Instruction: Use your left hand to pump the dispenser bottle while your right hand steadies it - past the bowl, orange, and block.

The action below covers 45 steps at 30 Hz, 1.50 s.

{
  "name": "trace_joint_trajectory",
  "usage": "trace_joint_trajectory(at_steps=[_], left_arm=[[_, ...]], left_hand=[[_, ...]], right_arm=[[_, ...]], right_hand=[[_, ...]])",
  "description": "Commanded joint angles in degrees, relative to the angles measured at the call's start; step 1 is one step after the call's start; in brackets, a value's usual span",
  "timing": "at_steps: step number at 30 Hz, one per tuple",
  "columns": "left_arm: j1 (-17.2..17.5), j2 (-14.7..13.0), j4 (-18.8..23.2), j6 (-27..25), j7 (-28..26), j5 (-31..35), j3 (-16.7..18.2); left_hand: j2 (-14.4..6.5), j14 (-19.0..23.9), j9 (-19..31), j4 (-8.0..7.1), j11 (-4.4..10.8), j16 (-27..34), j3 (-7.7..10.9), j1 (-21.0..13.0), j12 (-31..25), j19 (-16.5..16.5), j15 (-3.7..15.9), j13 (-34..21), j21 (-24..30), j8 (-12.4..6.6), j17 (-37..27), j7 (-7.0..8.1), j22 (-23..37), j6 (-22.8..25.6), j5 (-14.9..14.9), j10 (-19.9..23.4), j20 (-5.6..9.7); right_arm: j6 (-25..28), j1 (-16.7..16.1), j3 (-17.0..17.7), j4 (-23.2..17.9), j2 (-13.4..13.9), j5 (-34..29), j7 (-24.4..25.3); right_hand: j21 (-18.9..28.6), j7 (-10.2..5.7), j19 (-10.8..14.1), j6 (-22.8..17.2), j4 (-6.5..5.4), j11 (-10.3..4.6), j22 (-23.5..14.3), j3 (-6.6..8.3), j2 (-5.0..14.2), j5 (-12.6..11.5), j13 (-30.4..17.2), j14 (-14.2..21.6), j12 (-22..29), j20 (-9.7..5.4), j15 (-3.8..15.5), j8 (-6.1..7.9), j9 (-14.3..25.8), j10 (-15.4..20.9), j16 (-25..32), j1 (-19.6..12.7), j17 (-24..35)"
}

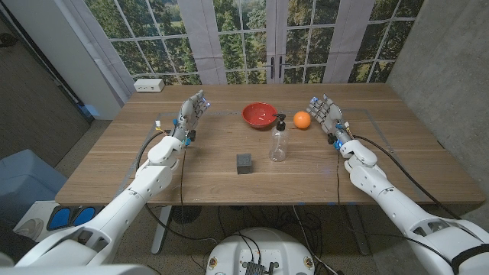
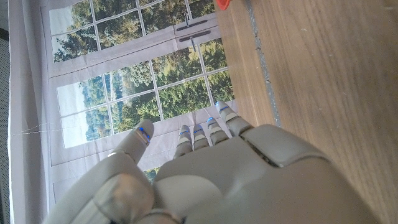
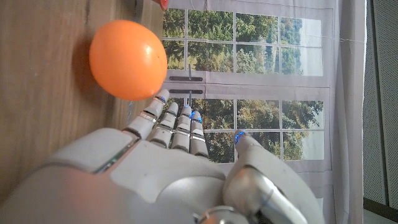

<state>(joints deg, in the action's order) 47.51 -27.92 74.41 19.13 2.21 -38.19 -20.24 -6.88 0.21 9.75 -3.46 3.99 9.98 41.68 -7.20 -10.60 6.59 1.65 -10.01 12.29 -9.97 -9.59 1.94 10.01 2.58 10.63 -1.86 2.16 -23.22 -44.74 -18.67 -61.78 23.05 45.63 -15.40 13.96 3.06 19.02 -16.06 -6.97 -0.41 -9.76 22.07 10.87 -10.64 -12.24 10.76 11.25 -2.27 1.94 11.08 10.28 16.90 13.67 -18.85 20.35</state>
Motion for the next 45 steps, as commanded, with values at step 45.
trace_joint_trajectory(at_steps=[45], left_arm=[[0.25,0.05,-0.78,2.11,1.01,-0.26,0.54]], left_hand=[[-1.86,0.19,0.11,1.32,0.37,0.21,0.11,-0.11,-0.26,0.9,2.72,-0.09,-0.16,-0.37,-0.16,0.07,0.08,0.52,0.19,-0.34,2.39]], right_arm=[[-1.83,-17.1,1.05,-22.28,4.28,-10.69,24.76]], right_hand=[[-0.65,1.65,2.3,-2.56,5.5,2.3,-0.31,1.78,-1.72,0.05,0.23,2.35,0.79,2.18,-1.99,0.59,0.36,2.54,0.77,-2.72,-0.58]])
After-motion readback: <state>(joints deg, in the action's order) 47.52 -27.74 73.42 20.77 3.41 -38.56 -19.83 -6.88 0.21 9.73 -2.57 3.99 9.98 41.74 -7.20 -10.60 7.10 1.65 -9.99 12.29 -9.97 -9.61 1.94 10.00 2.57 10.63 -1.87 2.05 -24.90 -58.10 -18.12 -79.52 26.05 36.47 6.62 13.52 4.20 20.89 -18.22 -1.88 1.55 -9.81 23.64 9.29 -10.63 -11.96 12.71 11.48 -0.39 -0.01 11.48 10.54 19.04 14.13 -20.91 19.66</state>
